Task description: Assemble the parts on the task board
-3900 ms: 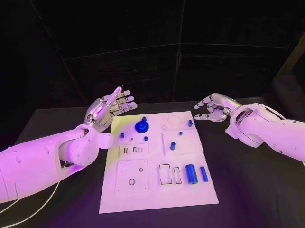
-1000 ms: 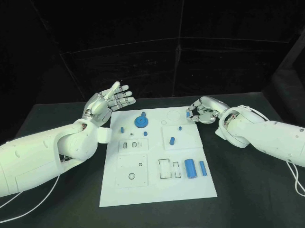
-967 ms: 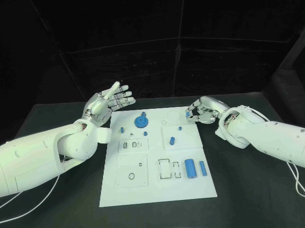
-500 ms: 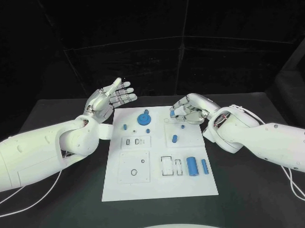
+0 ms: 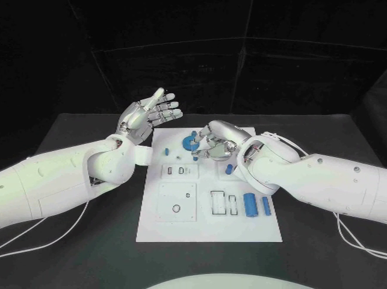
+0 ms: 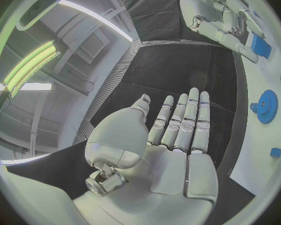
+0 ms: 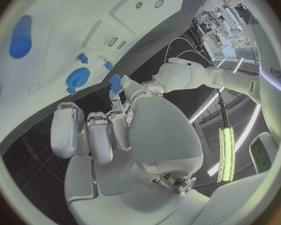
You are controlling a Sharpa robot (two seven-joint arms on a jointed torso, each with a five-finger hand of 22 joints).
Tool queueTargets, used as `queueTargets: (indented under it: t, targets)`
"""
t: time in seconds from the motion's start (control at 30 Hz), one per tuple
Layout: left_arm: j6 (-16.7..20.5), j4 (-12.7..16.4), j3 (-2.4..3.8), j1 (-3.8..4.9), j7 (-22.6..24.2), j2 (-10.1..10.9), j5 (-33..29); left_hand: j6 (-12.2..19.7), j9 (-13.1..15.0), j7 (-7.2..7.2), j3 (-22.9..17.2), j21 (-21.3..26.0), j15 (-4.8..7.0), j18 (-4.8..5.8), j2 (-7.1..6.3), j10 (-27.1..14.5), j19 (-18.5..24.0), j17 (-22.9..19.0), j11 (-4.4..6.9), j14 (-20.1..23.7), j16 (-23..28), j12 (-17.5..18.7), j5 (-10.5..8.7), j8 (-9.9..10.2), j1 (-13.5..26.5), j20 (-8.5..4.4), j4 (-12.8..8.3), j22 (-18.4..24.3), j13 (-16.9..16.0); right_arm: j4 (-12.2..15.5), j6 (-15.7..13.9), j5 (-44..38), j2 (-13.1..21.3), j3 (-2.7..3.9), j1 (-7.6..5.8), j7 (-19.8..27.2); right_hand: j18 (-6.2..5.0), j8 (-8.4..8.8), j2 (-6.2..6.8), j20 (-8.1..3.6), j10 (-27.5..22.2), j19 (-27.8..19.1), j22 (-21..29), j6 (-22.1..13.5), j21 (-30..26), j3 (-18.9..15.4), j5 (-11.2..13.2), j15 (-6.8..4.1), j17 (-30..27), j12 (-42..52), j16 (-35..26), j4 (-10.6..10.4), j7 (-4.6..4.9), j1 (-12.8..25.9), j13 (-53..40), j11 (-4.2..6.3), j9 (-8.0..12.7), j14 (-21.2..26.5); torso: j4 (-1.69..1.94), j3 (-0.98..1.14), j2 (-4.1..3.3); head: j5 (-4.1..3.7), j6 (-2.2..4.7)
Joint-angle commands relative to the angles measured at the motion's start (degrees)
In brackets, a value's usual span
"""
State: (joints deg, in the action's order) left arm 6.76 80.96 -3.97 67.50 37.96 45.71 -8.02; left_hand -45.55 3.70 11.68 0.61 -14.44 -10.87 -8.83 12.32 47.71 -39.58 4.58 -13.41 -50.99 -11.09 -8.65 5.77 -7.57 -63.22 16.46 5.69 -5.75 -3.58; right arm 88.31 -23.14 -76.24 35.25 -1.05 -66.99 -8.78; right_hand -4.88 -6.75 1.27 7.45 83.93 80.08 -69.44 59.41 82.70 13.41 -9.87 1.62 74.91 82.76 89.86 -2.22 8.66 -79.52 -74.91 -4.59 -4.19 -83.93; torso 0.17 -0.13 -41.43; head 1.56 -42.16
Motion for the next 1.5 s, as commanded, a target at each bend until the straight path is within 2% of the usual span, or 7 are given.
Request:
queueTargets:
  t: [0.03,0.27,0.4,0.47,0.6,1.0,1.5]
  targets:
    - [-0.62,0.09,0.06,0.14,0.54,-0.14,-0.02,0.39,0.07,4.83,-0.10,0.31,-0.14,-0.87,0.16,-0.13,-0.35,-0.09,-0.09,-0.18,0.32,-0.01,0.05,-0.19,-0.22,0.08,0.15,0.07,-0.04,-0.48,2.28,-4.26,-0.90,-0.02,0.23,-4.84,0.96,-0.21,-0.29,-0.19,0.96,0.22,0.09,0.52,0.20,0.28,-0.21,-0.36,15.09,-0.17,0.14,-0.07,-0.07,0.35,-8.05,0.45,-0.10,-6.07,-0.06,0.05,0.04,0.34,-0.21]
    - [-0.67,0.29,0.06,0.14,0.54,-0.33,-0.02,0.41,0.07,4.83,-0.07,0.32,-0.14,-0.87,0.17,-0.14,-0.35,-0.10,-0.10,-0.18,0.34,-0.01,0.05,-0.20,-0.14,0.08,0.23,0.09,-0.04,-2.15,4.01,-6.58,-3.27,-0.22,1.47,-6.50,0.96,-0.13,-0.01,-0.27,0.94,0.22,0.11,0.58,0.19,0.18,-0.51,-0.44,15.09,-0.23,0.14,-0.22,-0.07,0.78,-8.01,0.48,-0.05,-6.07,-0.09,0.12,0.06,0.66,-0.66]
    - [-0.70,0.32,0.06,0.14,0.57,-0.41,-0.02,0.41,0.07,4.83,-0.07,0.32,-0.14,-0.87,0.17,-0.14,-0.35,-0.10,-0.10,-0.18,0.34,-0.01,0.05,-0.20,-0.14,0.08,0.23,0.09,-0.04,-2.76,4.75,-7.89,-4.03,-1.04,1.98,-6.71,0.95,-0.12,0.03,-0.28,0.94,0.21,0.14,0.57,0.18,0.16,-0.52,-0.44,15.09,-0.25,0.14,-0.24,-0.07,0.84,-8.00,0.48,-0.04,-6.07,-0.11,0.15,0.01,0.87,-0.65]
    - [-0.70,0.31,0.06,0.15,0.55,-0.46,-0.02,0.41,0.07,4.83,-0.07,0.32,-0.14,-0.87,0.17,-0.14,-0.35,-0.10,-0.10,-0.18,0.34,-0.01,0.05,-0.20,-0.14,0.08,0.23,0.09,-0.04,-3.07,5.14,-8.62,-4.35,-1.33,2.23,-6.71,0.96,-0.10,0.10,-0.29,0.94,0.23,0.10,0.57,0.19,0.13,-0.50,-0.45,15.09,-0.24,0.14,-0.25,-0.08,0.90,-8.00,0.48,-0.03,-6.07,-0.16,0.17,0.00,0.91,-0.98]
    - [-0.72,0.27,0.06,0.15,0.48,-0.61,-0.02,0.43,0.07,4.84,-0.06,0.33,-0.15,-0.87,0.17,-0.15,-0.35,-0.10,-0.10,-0.17,0.35,0.00,0.05,-0.20,-0.12,0.08,0.25,0.09,-0.04,-3.50,5.50,-9.74,-4.71,-1.59,2.89,-6.64,0.95,-0.08,0.19,-0.30,0.94,0.22,0.13,0.57,0.18,0.10,-0.46,-0.46,15.09,-0.24,0.14,-0.25,-0.09,0.96,-8.00,0.49,-0.02,-6.07,-0.07,0.15,0.02,0.87,-1.08]
    - [-0.78,-0.05,0.07,0.15,0.39,-0.79,-0.02,0.43,0.07,4.84,-0.06,0.33,-0.15,-0.87,0.17,-0.15,-0.35,-0.10,-0.10,-0.17,0.35,0.00,0.05,-0.20,-0.12,0.08,0.25,0.09,-0.04,-4.60,5.17,-11.31,-5.88,-1.74,3.98,-6.43,0.97,-0.06,0.30,-0.32,1.04,0.26,0.04,0.61,0.20,0.06,-0.38,-0.47,15.09,-0.11,0.14,-0.28,-0.10,1.07,-8.13,0.50,-0.01,-6.07,-0.18,0.14,0.04,1.51,-1.42]
    - [-0.92,-0.22,0.07,0.14,0.39,-0.81,-0.02,0.43,0.07,4.84,-0.06,0.33,-0.15,-0.87,0.17,-0.15,-0.35,-0.10,-0.10,-0.17,0.35,0.00,0.05,-0.20,-0.12,0.08,0.25,0.09,-0.04,-3.60,2.62,-11.36,-5.63,-1.74,4.42,-5.46,0.98,-0.07,0.27,-0.33,1.10,0.29,-0.01,0.66,0.22,0.11,-0.43,-0.48,15.09,-0.04,0.14,-0.27,-0.13,1.06,-8.20,0.52,-0.01,-6.07,-0.23,0.14,0.00,1.64,-1.60]
